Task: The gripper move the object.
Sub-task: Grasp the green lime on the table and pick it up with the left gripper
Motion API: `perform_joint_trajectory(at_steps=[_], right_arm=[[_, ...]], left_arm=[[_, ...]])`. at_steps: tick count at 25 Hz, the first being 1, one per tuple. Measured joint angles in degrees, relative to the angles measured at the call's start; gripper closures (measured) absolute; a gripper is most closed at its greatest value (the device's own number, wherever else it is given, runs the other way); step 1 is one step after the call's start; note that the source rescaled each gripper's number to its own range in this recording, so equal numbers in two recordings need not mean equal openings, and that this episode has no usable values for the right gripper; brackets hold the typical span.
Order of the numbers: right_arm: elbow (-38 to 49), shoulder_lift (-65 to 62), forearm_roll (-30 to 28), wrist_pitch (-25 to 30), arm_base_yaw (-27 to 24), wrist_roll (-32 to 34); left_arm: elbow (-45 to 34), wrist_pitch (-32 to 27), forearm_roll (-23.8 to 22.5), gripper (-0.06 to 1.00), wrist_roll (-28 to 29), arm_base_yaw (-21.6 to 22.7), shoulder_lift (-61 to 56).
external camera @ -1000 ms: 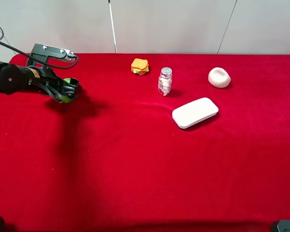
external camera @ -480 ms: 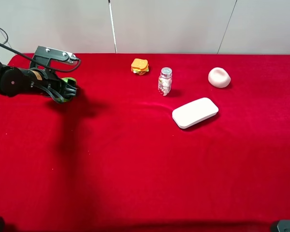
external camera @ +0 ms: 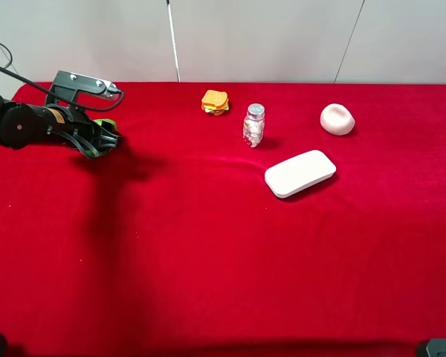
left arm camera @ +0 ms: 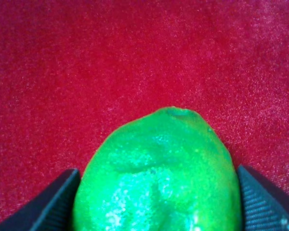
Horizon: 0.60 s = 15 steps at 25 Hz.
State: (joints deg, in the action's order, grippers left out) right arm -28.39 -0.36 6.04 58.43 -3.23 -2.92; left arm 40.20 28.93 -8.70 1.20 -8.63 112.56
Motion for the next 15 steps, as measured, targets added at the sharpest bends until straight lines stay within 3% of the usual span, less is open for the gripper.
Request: perform_joint_trajectory(at_steps=[15], right_arm=[[0.00,0.00,0.00,0.05,0.00,0.00]], left_arm=[[0.24,0.04,0.00,0.94,-0.06,0.00,0.05]])
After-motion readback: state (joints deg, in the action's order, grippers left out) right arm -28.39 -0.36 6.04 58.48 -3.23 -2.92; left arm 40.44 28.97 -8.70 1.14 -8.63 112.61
